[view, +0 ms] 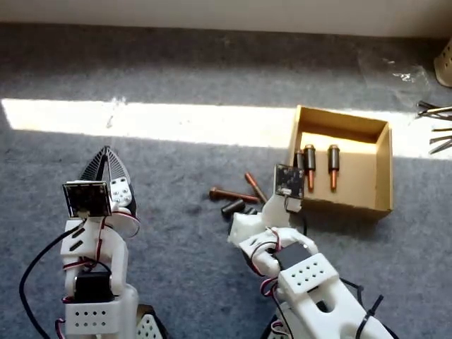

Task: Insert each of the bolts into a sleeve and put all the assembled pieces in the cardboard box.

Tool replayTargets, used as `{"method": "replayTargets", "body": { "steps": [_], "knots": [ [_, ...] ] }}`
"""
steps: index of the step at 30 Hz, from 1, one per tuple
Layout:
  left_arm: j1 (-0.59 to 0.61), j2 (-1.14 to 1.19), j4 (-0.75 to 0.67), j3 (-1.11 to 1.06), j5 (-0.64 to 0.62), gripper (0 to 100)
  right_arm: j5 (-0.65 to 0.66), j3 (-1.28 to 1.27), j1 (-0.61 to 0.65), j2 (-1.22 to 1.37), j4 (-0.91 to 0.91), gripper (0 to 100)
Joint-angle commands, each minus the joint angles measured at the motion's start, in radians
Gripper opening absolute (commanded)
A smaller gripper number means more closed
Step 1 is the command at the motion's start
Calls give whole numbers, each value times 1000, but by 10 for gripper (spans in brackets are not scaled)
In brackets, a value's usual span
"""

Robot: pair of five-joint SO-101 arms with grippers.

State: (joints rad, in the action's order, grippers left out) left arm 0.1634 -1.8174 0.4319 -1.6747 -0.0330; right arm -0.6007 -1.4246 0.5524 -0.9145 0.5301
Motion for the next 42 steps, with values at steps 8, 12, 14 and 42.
{"method": "replayTargets", "body": {
  "steps": [8,12,14,42],
  "knots": [
    [5,-12,-5,-19,0,6,-15,-5,2,-16,-84,184],
    [5,-12,-2,-19,0,6,-97,-38,-13,-16,-130,184],
    [5,-12,-2,-19,0,6,-97,-38,-15,-16,-131,184],
    [10,-12,2,-19,0,6,-31,-84,-62,-15,-128,156]
  ]
}}
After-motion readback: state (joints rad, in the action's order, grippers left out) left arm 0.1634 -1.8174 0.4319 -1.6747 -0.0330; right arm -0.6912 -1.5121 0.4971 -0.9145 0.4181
